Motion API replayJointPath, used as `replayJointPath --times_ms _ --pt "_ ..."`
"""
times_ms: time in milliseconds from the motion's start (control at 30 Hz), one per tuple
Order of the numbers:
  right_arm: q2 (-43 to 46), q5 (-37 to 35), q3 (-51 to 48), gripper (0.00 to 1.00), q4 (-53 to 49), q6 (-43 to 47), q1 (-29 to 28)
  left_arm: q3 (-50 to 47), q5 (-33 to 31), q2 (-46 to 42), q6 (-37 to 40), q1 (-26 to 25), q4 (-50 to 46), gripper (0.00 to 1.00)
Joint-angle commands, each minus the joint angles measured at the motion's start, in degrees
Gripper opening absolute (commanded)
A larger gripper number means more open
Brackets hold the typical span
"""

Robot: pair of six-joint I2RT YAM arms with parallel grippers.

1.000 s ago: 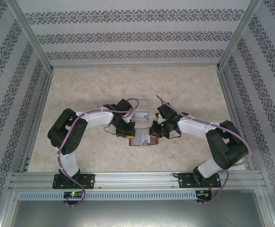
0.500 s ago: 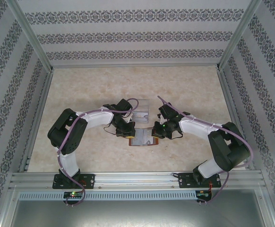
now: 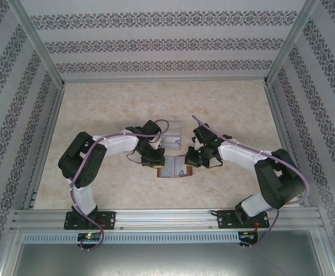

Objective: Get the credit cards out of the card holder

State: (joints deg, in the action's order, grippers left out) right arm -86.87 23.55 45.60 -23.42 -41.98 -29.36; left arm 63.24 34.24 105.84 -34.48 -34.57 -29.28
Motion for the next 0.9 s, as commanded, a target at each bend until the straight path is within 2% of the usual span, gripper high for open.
replayJointPath --times_ms 0,867 --pt "0.5 -0.9 1.3 0.04 -0.5 0.4 0.3 0.4 -2.0 1.5 1.4 -0.7 -3.0 0.02" --pt "-2.2 -6.1 8.3 0.05 -7.2 1.8 -4.9 0.0 -1.8 1.2 1.4 -0.7 -2.6 0.03"
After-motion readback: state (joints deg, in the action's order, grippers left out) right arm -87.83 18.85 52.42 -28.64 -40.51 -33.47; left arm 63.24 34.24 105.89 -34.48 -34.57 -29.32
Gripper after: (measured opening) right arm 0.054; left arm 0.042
